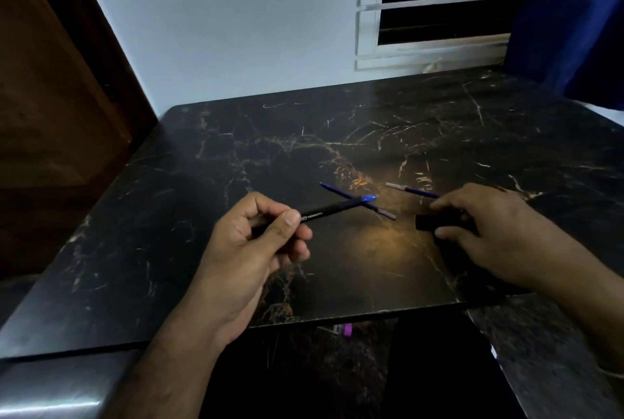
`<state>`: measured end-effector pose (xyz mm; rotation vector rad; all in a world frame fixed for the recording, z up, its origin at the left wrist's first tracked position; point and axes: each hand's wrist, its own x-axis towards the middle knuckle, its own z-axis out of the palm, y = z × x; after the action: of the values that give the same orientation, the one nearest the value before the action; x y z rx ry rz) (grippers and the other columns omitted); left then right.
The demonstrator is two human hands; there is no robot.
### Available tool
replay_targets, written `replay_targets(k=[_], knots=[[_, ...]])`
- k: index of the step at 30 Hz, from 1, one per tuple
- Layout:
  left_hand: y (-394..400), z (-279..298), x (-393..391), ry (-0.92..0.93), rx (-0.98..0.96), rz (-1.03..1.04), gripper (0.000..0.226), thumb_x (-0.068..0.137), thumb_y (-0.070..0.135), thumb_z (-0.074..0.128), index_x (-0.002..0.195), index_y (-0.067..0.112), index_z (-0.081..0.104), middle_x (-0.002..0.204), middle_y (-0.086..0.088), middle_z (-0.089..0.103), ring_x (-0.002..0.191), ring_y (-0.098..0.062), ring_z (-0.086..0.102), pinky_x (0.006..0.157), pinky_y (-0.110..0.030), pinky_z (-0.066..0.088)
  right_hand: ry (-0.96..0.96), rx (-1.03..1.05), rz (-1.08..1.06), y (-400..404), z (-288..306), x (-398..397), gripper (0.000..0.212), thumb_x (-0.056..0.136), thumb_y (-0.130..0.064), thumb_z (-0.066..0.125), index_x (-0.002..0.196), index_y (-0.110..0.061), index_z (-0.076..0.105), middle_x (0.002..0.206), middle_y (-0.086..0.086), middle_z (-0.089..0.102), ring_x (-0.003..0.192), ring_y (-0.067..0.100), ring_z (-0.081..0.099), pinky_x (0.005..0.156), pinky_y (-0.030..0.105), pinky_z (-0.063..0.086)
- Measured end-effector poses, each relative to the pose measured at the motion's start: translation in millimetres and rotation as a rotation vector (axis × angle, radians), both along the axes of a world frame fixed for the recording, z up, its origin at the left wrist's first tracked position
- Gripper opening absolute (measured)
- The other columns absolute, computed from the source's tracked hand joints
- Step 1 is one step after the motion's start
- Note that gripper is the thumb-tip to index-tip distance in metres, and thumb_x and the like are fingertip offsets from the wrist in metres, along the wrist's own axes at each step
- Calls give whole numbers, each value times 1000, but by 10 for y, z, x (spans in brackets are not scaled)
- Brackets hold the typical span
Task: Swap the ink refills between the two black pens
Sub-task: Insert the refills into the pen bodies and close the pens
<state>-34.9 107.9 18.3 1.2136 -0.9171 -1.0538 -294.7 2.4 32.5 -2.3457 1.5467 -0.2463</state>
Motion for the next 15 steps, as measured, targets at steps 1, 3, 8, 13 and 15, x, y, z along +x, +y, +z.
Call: replay_targets(k=[1, 3, 8, 13, 15], knots=[[-7, 12, 18, -9, 2, 12, 13, 76, 20, 66, 85, 11, 67, 77, -10, 72, 67, -18, 65, 76, -42, 56, -2, -23, 1, 10, -13, -9, 34, 87, -23, 67, 118, -33, 60, 109, -12, 57, 100, 7, 53, 89, 26, 44], [-17, 38, 43, -17, 5, 36, 21, 76, 20, 64, 94, 9, 69, 78, -8, 73, 66, -17, 66, 74, -38, 57, -75, -90, -8, 16, -32, -50, 39, 90, -18, 64, 126, -31, 59, 103, -15, 54, 92, 2, 51, 81, 20, 41], [-6, 67, 73, -48, -5, 42, 26, 76, 19, 64, 99, 10, 75, 80, -8, 75, 68, -17, 67, 70, -30, 61, -535, -82, 55, 167, 77, 28, 34, 89, -15, 64, 105, -45, 65, 103, -21, 62, 97, -7, 57, 83, 17, 43], [-31, 87, 22, -84, -27, 21, 22, 76, 19, 65, 93, 14, 78, 79, -8, 75, 71, -18, 68, 75, -35, 60, -450, -344, 169, 217, 83, 213, 33, 88, -11, 65, 116, -27, 70, 105, -11, 63, 99, 10, 61, 81, 31, 51], [-29, 96, -9, -99, -36, 5, 21, 76, 19, 65, 92, 14, 78, 79, -9, 75, 71, -18, 68, 74, -34, 60, -434, -402, 205, 240, 87, 265, 33, 88, -15, 62, 120, -23, 70, 103, -9, 61, 94, 8, 60, 77, 24, 50]])
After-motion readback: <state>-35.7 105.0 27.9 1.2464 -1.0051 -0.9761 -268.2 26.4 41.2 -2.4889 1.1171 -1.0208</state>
